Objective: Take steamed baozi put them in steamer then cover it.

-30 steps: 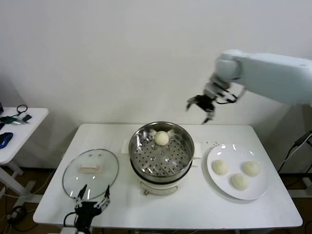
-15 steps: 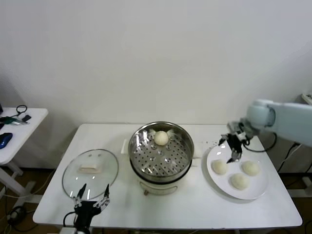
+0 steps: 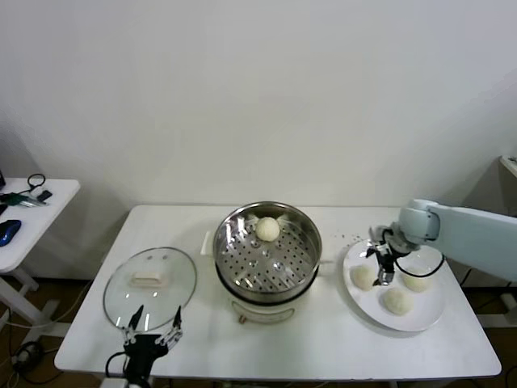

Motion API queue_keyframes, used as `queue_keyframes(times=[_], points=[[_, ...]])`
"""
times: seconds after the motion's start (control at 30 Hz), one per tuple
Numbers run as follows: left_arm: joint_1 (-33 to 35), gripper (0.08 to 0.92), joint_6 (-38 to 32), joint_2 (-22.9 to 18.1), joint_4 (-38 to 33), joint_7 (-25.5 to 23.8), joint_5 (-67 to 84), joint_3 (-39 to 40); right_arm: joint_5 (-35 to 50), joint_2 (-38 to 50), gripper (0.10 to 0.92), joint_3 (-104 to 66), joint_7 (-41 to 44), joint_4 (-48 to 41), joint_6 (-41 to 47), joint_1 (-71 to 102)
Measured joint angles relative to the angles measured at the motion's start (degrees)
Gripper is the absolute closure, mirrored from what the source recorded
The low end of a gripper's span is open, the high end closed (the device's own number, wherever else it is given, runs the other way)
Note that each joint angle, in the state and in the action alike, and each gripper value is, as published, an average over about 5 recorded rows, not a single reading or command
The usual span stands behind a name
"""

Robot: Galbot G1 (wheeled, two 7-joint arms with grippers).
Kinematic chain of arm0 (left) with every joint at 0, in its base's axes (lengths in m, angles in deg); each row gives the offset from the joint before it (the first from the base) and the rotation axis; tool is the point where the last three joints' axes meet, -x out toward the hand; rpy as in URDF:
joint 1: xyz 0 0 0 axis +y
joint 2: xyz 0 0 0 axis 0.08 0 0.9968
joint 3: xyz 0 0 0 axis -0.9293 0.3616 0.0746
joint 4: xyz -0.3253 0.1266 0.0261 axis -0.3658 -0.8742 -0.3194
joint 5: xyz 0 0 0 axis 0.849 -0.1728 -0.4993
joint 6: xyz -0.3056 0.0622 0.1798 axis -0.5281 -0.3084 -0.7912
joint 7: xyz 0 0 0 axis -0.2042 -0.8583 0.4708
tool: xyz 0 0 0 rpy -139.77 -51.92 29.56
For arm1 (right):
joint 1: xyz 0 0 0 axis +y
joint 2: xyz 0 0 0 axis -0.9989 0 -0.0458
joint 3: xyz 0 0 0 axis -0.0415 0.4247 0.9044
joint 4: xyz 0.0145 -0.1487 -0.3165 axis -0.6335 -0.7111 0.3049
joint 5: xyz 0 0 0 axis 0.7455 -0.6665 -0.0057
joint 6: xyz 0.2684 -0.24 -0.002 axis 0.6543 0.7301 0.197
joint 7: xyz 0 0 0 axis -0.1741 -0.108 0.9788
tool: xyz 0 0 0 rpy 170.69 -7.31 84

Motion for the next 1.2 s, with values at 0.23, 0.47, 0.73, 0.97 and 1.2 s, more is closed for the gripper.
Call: queue_keyframes(times=[0.23, 0.47, 0.73, 0.97, 1.2], points=[[0.3, 0.177, -0.1, 0.0, 0.0, 0.1, -0.1, -0.1, -0.6, -0.5, 0.277, -3.1, -0.7, -1.5, 1.2, 3.7], [0.6, 0.177, -0.1, 0.1, -0.4, 0.2, -0.4, -0.1, -0.3, -0.1, 0.382, -4.8, -0.5, -1.5, 1.2, 4.6], [1.3, 0.177, -0.4, 0.0, -1.2, 0.2, -1.2, 0.4, 3.1, 1.2, 0.389, -0.5, 2.2, 0.1, -1.0, -4.4], [2.0, 0.177, -0.5, 0.2, -1.6, 0.2, -1.4, 0.9, 10.1, -0.5, 0.389, 7.7, 6.2, 2.5, -2.8, -21.6], [2.0, 0.177, -0.3, 0.3, -2.1, 0.2, -1.5, 1.3, 20.4, -5.9, 0.388, 10.0, 5.9, 9.2, -1.0, -33.4]])
